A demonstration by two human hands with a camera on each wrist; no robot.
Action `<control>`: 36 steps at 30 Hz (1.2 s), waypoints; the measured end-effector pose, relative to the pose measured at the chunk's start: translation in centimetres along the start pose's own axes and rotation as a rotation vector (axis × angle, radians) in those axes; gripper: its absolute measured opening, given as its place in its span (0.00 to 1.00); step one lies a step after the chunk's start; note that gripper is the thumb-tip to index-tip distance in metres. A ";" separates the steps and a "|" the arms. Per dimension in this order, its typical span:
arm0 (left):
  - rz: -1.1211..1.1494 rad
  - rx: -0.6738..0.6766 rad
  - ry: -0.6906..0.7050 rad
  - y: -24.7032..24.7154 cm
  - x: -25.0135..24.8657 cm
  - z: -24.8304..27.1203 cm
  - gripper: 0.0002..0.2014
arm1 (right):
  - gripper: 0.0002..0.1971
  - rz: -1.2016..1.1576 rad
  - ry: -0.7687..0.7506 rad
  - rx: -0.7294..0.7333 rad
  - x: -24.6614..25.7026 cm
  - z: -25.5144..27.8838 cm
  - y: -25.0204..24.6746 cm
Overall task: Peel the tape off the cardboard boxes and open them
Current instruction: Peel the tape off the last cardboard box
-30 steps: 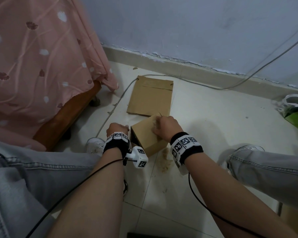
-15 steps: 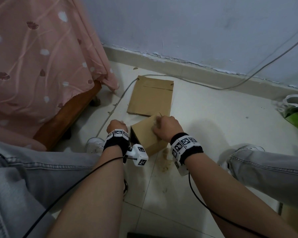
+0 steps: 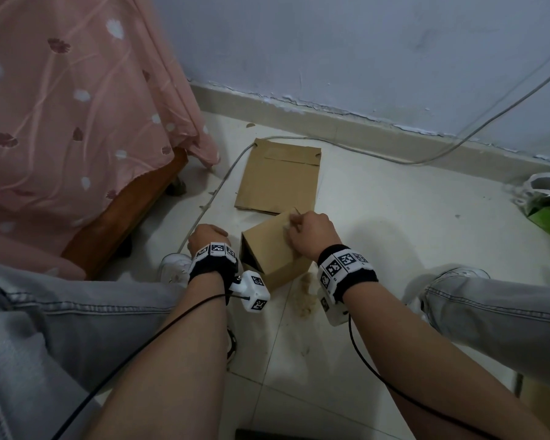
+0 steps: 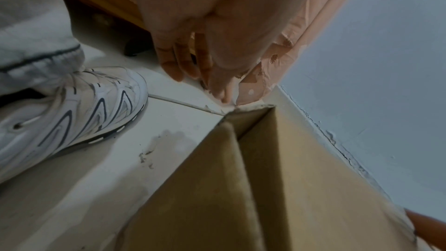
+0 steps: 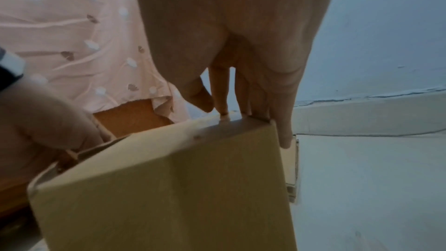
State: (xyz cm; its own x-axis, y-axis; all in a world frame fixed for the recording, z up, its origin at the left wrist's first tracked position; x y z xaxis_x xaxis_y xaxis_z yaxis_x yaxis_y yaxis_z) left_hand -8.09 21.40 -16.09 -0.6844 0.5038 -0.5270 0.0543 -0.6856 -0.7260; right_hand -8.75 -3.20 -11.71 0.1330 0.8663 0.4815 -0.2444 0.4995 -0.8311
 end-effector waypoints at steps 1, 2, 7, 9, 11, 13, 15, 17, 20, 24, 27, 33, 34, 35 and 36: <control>0.018 0.000 -0.007 -0.1 0.0 0.1 0.10 | 0.21 -0.040 0.018 0.012 -0.2 -0.1 -0.1; 0.049 -0.001 -0.011 -0.3 -0.2 0.1 0.08 | 0.23 -0.069 0.033 0.029 -0.3 -0.1 -0.1; 0.090 0.058 -0.046 0.6 -0.3 -0.2 0.05 | 0.21 -0.162 0.051 0.115 0.0 -0.2 -0.4; 0.059 0.068 -0.033 0.9 -0.3 -0.3 0.06 | 0.21 -0.213 0.039 0.118 0.0 -0.3 -0.7; 0.050 0.086 -0.029 1.1 -0.2 -0.3 0.09 | 0.21 -0.240 0.022 0.104 0.0 -0.2 -0.9; 0.051 0.118 -0.027 1.5 -0.1 -0.4 0.14 | 0.19 -0.217 0.025 0.004 -0.4 -0.5 -1.7; 0.068 0.109 -0.022 1.4 -0.2 -0.2 0.17 | 0.14 -0.144 0.071 -0.135 -1.2 -0.6 -3.1; 0.191 0.107 -0.046 1.4 -0.1 -0.2 0.16 | 0.13 -0.077 0.118 -0.229 -1.8 -0.5 -4.3; 0.187 0.138 0.026 1.7 -1.0 -0.6 0.18 | 0.15 -0.121 0.167 -0.300 -2.1 0.1 -5.5; 0.075 0.119 0.121 1.6 -2.3 -0.3 0.20 | 0.22 -0.098 0.055 0.008 -0.3 0.0 -2.3; 0.016 0.071 0.114 1.2 -2.1 0.2 0.20 | 0.31 -0.068 -0.033 0.139 1.1 0.8 -0.1; -0.008 0.129 0.135 1.4 -2.2 0.3 0.14 | 0.30 0.055 -0.082 0.105 1.6 0.9 1.4; -0.003 0.137 0.154 1.7 -2.4 0.1 0.16 | 0.29 0.062 -0.076 0.094 1.6 0.9 1.4; -0.007 0.143 0.182 2.1 -2.7 0.0 0.15 | 0.28 0.070 -0.074 0.077 1.6 0.9 1.3; -0.018 0.133 0.207 2.5 -2.9 -0.3 0.13 | 0.27 0.078 -0.071 0.060 1.7 0.8 1.3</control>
State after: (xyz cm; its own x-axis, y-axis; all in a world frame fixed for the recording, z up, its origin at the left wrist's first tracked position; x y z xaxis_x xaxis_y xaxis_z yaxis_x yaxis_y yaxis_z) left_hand -5.73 18.43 -16.53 -0.5203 0.6043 -0.6034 -0.0627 -0.7317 -0.6787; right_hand -9.65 -1.08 -11.72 0.0435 0.8986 0.4366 -0.3085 0.4277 -0.8497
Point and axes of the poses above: each hand's wrist, its own z-axis away from the middle knuckle, its own y-axis out of the palm, x = y × z, the point moved 8 cm from there along -z, towards the middle knuckle, and after that the axes turned 3 degrees about -y, right-handed, at the moved point
